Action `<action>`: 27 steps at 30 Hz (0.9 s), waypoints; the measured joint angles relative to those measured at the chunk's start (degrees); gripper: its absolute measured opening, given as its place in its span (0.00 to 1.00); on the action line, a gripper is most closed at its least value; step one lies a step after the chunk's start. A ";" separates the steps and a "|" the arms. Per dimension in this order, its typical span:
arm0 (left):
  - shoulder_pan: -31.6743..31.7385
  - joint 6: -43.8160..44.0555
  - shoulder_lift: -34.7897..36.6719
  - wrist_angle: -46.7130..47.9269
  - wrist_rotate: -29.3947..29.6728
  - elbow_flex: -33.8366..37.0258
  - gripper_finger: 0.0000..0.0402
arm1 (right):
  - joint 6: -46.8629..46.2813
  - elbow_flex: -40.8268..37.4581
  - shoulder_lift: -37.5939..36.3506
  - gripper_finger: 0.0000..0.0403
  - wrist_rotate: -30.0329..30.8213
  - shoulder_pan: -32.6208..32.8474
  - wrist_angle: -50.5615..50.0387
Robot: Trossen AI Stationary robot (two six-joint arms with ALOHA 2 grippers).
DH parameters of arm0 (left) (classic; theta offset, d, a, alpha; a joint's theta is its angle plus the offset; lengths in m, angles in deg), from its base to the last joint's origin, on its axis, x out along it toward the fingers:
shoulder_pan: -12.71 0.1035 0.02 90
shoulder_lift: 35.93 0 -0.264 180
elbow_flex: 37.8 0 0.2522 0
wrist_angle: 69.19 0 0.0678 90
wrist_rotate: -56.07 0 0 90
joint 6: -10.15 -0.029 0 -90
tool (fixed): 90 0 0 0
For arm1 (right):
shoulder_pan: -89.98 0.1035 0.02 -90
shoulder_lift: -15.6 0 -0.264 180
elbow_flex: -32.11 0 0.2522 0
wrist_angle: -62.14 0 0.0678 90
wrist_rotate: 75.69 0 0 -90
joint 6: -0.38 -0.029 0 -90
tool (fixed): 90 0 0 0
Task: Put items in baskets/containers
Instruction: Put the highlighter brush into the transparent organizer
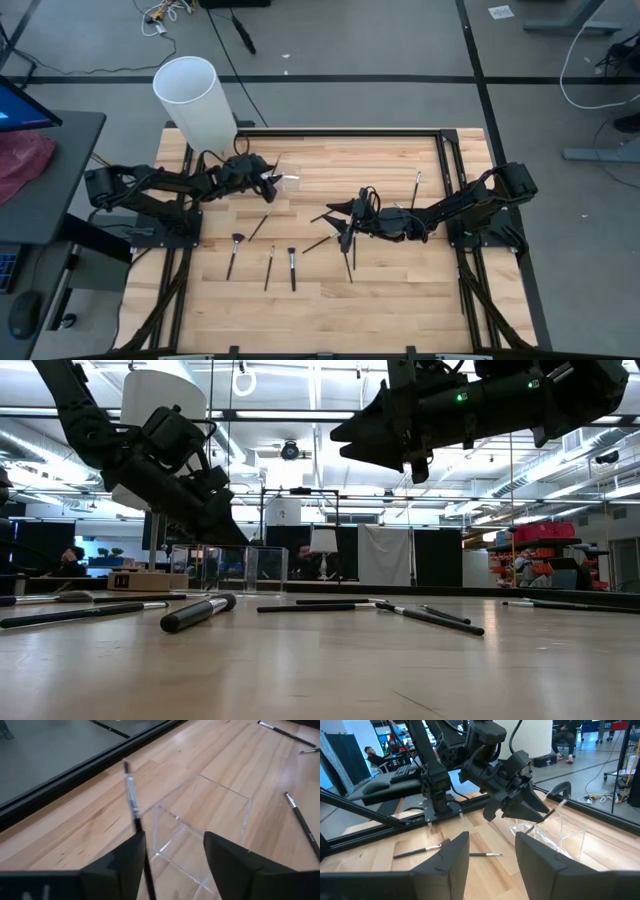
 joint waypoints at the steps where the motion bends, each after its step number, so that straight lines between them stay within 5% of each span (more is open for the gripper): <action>1: 0.00 0.00 0.18 0.14 -0.20 0.00 0.54 | 0.00 0.00 0.00 0.40 0.00 0.00 0.00; 12: -1.36 -0.38 8.91 0.33 -7.19 0.00 0.51 | 0.00 -0.02 0.00 0.40 -0.02 -0.03 -1.23; 19: -5.84 -8.03 17.18 0.16 -11.51 0.00 0.47 | -1.96 -0.02 0.00 0.40 -0.04 -1.67 -6.24; 27: -17.89 -11.65 16.14 0.25 -6.23 -0.93 0.47 | -1.95 -0.02 0.00 0.40 -6.90 -5.78 -18.05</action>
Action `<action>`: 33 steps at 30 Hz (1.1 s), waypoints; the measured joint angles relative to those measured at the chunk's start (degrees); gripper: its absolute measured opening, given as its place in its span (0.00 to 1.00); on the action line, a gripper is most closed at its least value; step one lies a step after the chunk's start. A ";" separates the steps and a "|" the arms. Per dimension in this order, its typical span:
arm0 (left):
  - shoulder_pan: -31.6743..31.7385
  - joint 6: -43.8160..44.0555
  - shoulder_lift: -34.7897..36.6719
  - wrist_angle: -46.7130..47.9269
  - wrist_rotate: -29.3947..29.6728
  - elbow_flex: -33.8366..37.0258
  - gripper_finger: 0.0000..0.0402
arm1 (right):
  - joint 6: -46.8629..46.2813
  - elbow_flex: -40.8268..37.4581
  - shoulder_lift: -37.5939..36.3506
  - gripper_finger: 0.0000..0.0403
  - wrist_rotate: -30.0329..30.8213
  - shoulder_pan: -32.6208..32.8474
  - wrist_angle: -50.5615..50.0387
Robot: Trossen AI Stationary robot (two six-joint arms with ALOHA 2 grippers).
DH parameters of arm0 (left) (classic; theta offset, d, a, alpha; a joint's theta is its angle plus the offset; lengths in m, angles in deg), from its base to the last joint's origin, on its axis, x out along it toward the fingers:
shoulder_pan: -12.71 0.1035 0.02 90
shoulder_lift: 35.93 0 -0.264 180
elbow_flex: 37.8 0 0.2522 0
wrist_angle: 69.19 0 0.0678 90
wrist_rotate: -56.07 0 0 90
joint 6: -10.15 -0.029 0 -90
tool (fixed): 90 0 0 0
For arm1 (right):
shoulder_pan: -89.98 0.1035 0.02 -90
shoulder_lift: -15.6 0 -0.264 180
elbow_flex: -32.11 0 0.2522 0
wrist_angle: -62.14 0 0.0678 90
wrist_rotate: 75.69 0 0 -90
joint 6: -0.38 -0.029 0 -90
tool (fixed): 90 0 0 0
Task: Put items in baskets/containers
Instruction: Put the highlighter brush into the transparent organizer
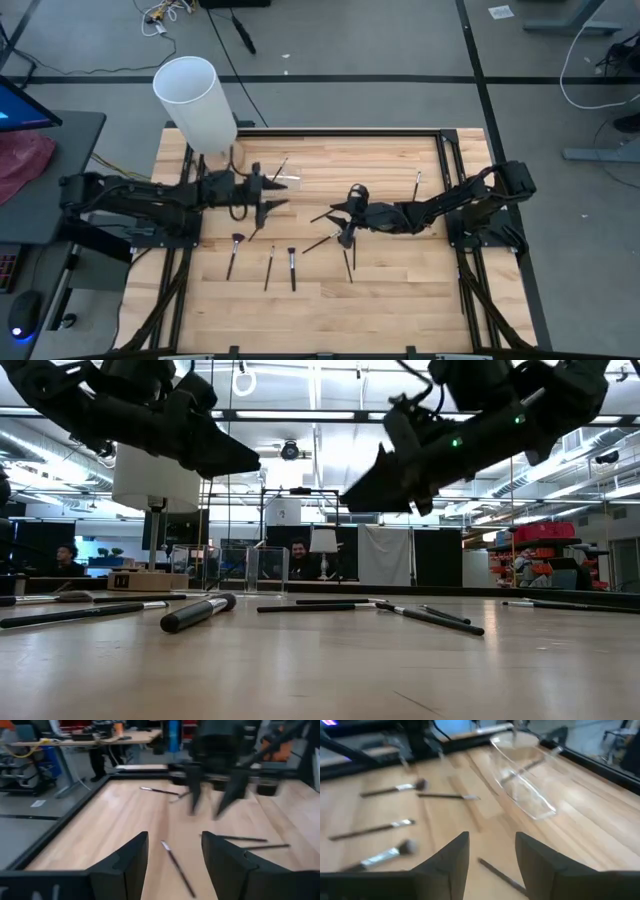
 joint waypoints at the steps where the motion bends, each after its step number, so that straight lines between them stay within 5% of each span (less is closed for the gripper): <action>1: -1.61 0.06 -0.67 0.48 1.74 -0.09 0.47 | 0.41 -0.03 0.00 0.40 0.01 -0.38 -0.66; 10: -9.71 6.33 -12.60 6.66 10.51 -5.91 0.47 | 6.00 -6.28 0.00 0.40 -0.74 -2.77 4.79; 19: -12.02 14.41 -20.41 40.80 13.64 -23.69 0.44 | 4.67 -12.43 0.02 0.40 -0.68 -3.25 15.44; 25: -16.51 31.14 -20.34 57.01 15.14 -24.74 0.39 | 5.78 -12.48 0.02 0.40 -1.32 -3.25 18.99; 33: -33.22 64.87 -19.46 75.99 24.13 -22.52 0.32 | 5.95 -12.47 0.02 0.40 -4.08 -3.28 23.34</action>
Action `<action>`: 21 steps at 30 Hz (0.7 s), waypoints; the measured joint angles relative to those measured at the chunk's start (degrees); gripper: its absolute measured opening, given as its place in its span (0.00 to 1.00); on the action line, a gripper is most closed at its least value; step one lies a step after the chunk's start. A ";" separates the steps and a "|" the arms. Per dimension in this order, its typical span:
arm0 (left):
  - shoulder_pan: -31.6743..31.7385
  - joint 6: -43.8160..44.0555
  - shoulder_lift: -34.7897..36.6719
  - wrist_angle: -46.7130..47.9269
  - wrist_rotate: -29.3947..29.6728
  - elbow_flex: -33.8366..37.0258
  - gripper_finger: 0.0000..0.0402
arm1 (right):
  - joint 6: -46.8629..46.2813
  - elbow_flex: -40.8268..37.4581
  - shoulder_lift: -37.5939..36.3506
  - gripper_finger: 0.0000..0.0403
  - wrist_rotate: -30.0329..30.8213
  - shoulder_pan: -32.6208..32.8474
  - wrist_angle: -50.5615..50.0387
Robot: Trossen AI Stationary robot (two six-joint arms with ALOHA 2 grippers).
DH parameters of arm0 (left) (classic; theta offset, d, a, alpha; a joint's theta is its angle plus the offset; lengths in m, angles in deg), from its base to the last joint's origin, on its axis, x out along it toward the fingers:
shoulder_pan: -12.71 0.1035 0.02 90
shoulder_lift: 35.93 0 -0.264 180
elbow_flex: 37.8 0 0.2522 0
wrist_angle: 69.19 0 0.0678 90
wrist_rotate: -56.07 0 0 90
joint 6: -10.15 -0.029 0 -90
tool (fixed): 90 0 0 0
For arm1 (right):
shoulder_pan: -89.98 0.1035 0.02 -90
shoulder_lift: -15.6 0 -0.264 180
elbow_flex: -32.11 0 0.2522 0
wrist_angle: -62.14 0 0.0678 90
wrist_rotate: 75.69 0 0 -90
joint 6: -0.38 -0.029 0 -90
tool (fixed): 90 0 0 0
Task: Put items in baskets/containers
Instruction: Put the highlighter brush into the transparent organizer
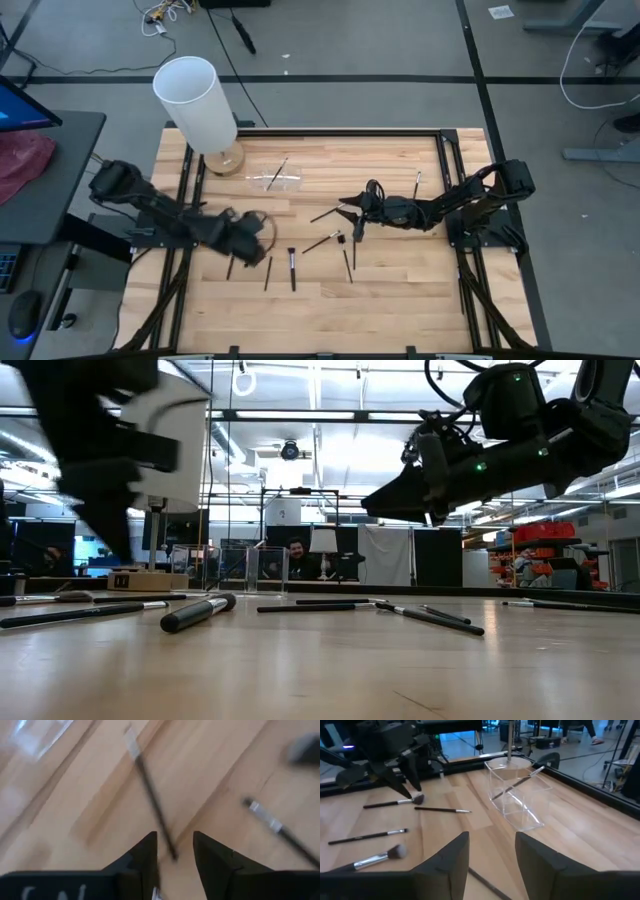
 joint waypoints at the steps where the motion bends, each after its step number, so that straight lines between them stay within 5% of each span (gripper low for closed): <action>1: -2.32 4.80 0.10 1.63 0.51 -0.02 0.31 | -0.34 0.01 0.00 0.40 -0.06 0.00 -0.02; 13: -24.59 44.89 -0.15 8.32 5.35 0.60 0.25 | -8.16 0.01 0.00 0.40 -1.15 1.79 0.00; 21: -26.03 53.54 -0.17 4.37 5.50 8.87 0.49 | -12.41 0.01 0.00 0.40 -1.08 8.36 1.07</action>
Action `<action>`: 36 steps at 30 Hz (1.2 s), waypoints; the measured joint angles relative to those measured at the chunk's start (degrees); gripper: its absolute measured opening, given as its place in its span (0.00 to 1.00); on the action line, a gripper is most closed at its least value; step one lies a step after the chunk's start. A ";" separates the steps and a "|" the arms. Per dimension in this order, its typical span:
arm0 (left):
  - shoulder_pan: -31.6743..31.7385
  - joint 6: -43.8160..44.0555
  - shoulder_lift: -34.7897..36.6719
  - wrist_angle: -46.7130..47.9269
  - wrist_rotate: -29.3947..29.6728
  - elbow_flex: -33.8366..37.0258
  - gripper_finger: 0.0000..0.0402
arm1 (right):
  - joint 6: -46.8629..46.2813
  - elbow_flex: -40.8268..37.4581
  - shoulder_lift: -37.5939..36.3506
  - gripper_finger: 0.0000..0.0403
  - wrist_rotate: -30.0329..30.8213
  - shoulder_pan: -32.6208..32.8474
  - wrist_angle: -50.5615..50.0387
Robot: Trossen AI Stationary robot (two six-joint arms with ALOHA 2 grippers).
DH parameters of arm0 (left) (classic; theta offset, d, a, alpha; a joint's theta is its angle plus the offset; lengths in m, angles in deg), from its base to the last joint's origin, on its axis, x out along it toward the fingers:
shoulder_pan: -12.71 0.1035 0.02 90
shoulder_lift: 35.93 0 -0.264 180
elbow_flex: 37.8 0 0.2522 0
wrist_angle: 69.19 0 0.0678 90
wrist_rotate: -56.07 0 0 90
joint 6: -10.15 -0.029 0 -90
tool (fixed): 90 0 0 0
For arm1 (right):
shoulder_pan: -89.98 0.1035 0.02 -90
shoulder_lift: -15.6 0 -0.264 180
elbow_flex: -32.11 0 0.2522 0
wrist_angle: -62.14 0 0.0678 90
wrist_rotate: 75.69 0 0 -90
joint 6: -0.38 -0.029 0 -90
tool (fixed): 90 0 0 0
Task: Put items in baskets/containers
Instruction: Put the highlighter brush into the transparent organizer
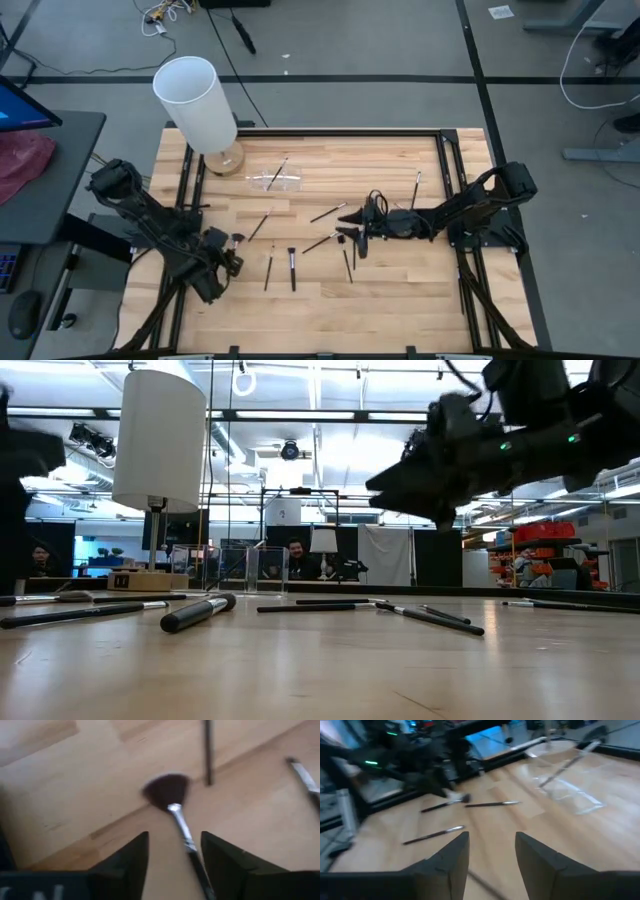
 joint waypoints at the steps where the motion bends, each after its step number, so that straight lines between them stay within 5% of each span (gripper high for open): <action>1: 0.03 0.07 -0.02 -1.65 0.01 1.15 0.52 | 0.00 0.00 0.00 0.40 0.01 0.99 0.51; 8: 0.28 -3.55 -0.28 -13.52 4.92 4.66 0.59 | 0.02 0.00 0.00 0.40 0.11 7.20 5.63; 28: -1.71 -5.99 -8.44 -11.40 2.83 3.67 0.05 | 0.24 0.04 -0.02 0.40 9.75 16.21 7.87; 36: -1.72 -6.72 -6.25 -5.16 -0.69 -1.04 0.04 | 0.18 0.04 -0.02 0.40 9.88 16.21 7.86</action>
